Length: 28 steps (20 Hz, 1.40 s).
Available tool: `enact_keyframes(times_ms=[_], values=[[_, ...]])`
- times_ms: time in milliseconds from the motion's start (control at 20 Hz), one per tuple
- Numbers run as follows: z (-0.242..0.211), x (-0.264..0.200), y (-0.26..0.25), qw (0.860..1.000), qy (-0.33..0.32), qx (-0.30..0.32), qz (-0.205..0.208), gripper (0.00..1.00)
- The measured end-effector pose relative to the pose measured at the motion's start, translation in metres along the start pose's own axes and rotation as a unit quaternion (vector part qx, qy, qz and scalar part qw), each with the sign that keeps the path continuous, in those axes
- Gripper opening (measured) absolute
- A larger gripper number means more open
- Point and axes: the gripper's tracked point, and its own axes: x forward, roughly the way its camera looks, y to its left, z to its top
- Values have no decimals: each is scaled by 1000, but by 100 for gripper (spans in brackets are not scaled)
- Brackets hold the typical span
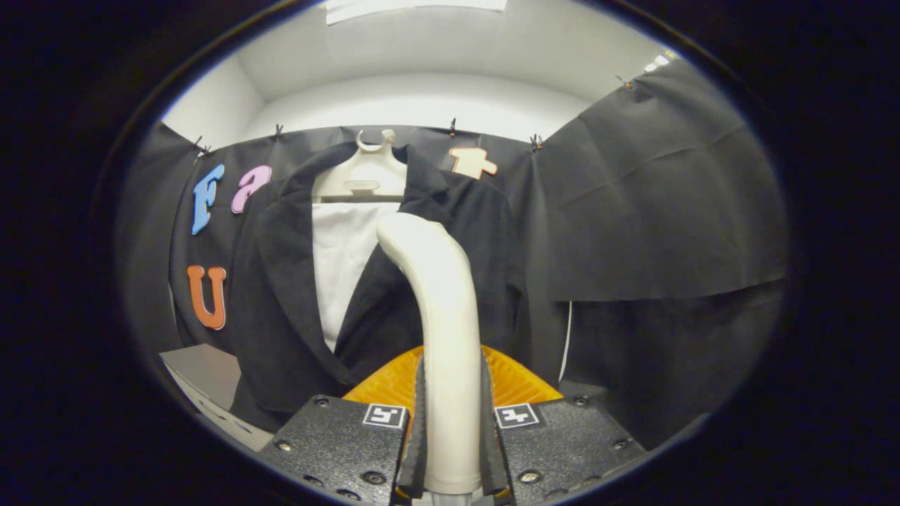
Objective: Iron the clothes twice with a garment steamer, once on the left side and once on the right side.
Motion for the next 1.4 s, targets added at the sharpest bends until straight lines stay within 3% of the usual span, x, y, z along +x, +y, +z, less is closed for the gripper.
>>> enact_keyframes(times_ms=[150, 1050, 1400], values=[[-24, -7, -7, 999, 19, -25, -5, 33], [-155, -53, -14, 988, 149, -35, -15, 33], [-175, -65, -17, 985, 163, -52, -16, 33]])
